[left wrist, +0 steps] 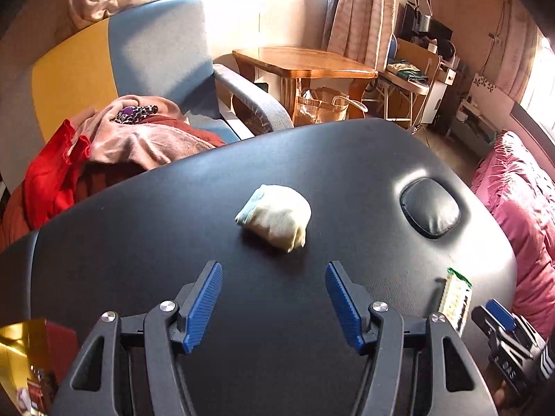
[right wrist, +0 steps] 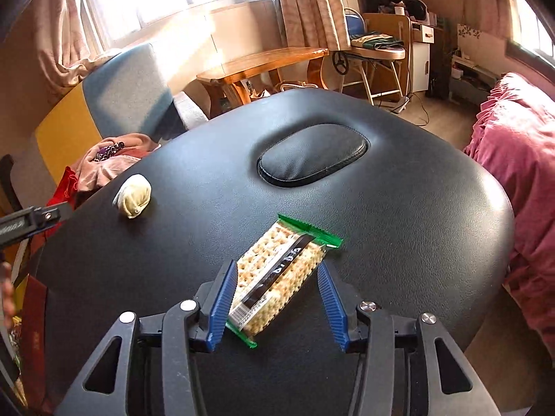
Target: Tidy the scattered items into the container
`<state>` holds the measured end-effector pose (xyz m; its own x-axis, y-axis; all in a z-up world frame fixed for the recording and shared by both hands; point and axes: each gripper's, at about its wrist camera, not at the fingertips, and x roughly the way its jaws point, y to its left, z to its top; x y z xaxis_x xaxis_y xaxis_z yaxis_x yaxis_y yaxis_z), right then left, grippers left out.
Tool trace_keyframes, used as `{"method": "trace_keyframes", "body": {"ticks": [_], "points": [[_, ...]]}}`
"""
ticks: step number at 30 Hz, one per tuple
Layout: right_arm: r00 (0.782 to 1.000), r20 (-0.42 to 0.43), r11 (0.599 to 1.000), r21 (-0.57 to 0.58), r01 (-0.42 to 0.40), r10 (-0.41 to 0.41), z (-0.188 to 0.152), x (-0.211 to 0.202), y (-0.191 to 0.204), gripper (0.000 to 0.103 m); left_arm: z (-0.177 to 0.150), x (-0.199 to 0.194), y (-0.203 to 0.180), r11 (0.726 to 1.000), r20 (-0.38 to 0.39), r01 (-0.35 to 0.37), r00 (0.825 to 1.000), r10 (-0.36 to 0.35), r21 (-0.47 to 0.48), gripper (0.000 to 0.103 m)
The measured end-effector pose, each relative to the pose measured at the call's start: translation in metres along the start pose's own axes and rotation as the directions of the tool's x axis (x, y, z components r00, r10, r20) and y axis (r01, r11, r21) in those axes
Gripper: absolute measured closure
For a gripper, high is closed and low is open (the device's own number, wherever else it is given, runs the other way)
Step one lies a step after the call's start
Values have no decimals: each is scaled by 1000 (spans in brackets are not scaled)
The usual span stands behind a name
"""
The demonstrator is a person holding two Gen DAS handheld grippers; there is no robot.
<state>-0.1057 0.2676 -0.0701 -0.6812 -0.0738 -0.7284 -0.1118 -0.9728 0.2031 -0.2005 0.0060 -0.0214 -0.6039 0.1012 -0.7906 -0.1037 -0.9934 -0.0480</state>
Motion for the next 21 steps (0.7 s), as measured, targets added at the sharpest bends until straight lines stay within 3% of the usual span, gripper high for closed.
{"method": "trace_keyframes", "body": {"ticks": [9,14,21], "points": [[1000,15,999,-32,9,-9,7,4,1,53,40,48,-17,998,-14,-24,1000,24,53,40],[1000,18,998,-52,23,-22,13,12,2,52,55,87,-23,996,-64,-55,996,60,70,40],[999,16,995,-86,42,-40,24,29,5,50,58,124,-11,998,-126,-62,990,65,25,38]]}}
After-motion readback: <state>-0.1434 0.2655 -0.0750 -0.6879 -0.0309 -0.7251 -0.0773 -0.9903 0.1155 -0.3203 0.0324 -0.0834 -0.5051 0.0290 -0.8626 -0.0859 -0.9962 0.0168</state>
